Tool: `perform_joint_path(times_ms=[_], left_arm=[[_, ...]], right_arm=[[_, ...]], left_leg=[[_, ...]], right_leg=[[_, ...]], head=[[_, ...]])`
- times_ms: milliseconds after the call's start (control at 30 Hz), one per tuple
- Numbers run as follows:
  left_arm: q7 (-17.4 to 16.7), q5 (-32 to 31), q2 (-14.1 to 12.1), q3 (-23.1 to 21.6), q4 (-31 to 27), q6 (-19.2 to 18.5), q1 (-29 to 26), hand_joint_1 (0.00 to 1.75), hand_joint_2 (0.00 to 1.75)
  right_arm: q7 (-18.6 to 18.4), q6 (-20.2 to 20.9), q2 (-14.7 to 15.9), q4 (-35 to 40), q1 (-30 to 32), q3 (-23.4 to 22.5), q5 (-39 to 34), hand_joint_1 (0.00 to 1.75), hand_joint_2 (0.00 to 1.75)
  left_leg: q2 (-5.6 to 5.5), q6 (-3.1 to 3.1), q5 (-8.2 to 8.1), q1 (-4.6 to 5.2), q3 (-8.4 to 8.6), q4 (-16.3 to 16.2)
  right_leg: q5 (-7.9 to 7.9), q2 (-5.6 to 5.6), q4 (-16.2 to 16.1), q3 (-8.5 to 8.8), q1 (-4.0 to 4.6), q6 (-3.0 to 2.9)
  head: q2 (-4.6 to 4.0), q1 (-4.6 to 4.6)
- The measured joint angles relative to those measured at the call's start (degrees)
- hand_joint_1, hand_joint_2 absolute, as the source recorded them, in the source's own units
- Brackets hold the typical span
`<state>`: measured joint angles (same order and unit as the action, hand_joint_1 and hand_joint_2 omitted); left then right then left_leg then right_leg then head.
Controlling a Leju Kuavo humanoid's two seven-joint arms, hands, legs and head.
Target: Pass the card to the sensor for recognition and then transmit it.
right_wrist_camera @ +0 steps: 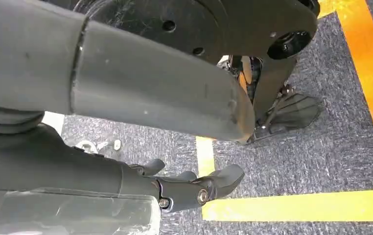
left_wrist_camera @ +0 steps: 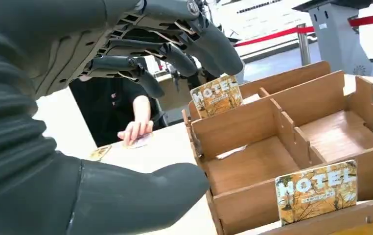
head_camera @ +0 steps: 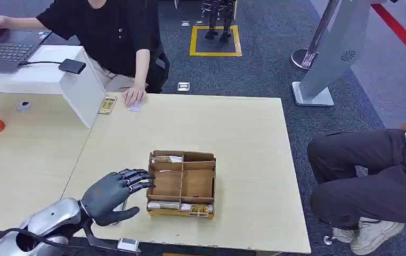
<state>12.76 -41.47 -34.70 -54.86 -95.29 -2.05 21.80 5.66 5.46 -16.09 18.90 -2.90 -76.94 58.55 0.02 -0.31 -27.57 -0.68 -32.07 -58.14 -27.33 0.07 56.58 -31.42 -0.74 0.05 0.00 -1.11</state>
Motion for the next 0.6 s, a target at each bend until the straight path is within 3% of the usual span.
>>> perform_joint_path(times_ms=[67, 233, 600], left_arm=[[0.6, 0.8, -2.0, 0.2, -1.3, -0.8, 0.0, 0.49, 1.75], [1.0, 1.4, -2.1, 0.2, -1.7, -0.9, -0.6, 0.44, 1.75], [1.9, 7.2, 3.8, 0.2, -1.7, -0.5, -5.0, 0.47, 1.75]], right_arm=[[0.0, 0.0, 0.0, 0.0, 0.0, 0.0, 0.0, 0.00, 0.00], [0.0, 0.0, 0.0, 0.0, 0.0, 0.0, -0.4, 0.00, 0.00], [0.0, 0.0, 0.0, 0.0, -0.1, 0.0, -0.7, 0.00, 0.00]], left_leg=[[0.00, 0.00, 0.00, 0.00, -0.01, 0.0], [0.00, 0.00, 0.00, 0.01, 0.00, 0.0], [0.00, 0.01, -0.01, 0.02, -0.01, 0.0]], right_leg=[[0.00, 0.00, 0.0, 0.01, 0.00, 0.00], [0.00, 0.00, 0.0, 0.01, -0.01, 0.00], [0.00, 0.00, 0.0, 0.00, -0.01, 0.00]], head=[[0.00, 0.02], [0.00, 0.00], [0.00, 0.00]])
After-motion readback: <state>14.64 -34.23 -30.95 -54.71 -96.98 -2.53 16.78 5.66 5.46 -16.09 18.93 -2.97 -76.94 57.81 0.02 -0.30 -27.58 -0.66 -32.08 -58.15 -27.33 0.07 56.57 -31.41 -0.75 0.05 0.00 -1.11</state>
